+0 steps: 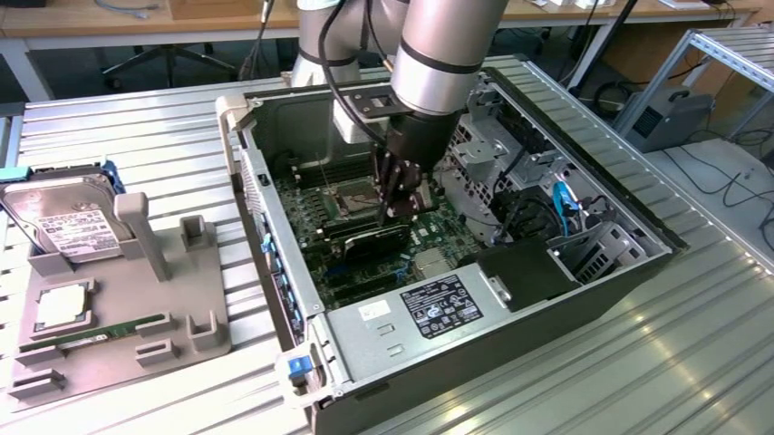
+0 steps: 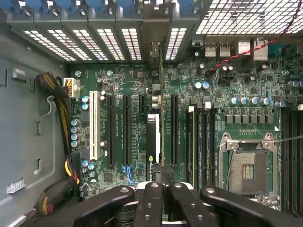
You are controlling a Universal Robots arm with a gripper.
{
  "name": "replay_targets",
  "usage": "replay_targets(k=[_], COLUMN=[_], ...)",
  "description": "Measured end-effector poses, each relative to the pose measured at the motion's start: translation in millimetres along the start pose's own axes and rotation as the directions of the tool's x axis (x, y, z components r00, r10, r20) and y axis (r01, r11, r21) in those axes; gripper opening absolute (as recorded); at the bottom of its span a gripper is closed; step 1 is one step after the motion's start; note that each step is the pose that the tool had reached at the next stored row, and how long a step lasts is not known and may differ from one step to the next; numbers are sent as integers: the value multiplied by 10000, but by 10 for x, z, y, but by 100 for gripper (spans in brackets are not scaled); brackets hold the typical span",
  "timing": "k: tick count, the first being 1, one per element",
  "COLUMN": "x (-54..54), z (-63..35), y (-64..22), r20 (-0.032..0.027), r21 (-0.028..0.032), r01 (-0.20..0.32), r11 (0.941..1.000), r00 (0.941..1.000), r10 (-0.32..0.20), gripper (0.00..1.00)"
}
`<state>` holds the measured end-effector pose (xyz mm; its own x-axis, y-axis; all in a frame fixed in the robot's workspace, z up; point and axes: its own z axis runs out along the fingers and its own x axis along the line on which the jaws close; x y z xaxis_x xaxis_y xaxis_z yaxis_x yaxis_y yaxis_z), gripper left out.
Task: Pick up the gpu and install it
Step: 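Press down on the gpu until it lock into place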
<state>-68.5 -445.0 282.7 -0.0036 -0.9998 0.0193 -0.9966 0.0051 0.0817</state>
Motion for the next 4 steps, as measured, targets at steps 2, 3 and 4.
replay_targets(k=[2,3,4], x=[0,0,0], z=[0,0,0], y=[0,-1,0], r20=[0,1,1], r21=[0,1,0], r01=[0,1,1], r11=[10000,10000,10000], r00=[10000,10000,10000], r10=[0,-1,-1], gripper=[11,11,11])
